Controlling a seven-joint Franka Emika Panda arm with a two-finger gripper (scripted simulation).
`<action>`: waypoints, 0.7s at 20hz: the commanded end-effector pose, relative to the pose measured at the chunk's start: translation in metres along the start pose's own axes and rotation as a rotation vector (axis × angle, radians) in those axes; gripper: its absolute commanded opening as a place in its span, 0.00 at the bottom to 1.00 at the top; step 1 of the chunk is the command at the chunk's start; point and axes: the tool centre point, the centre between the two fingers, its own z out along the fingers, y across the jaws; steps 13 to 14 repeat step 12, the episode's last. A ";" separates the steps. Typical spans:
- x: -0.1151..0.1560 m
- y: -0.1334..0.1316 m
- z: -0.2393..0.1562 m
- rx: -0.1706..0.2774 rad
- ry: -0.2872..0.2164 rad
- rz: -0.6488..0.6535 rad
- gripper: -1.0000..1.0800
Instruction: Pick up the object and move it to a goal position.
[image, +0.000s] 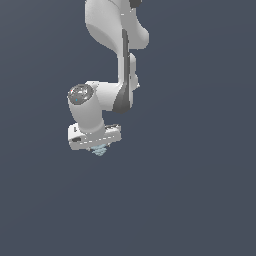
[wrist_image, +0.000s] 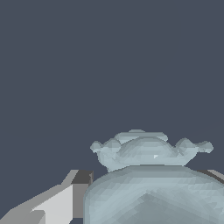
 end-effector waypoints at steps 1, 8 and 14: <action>-0.003 0.022 -0.014 0.000 0.000 -0.001 0.00; -0.006 0.057 -0.035 0.001 -0.001 -0.001 0.00; -0.006 0.061 -0.038 0.000 -0.001 -0.001 0.00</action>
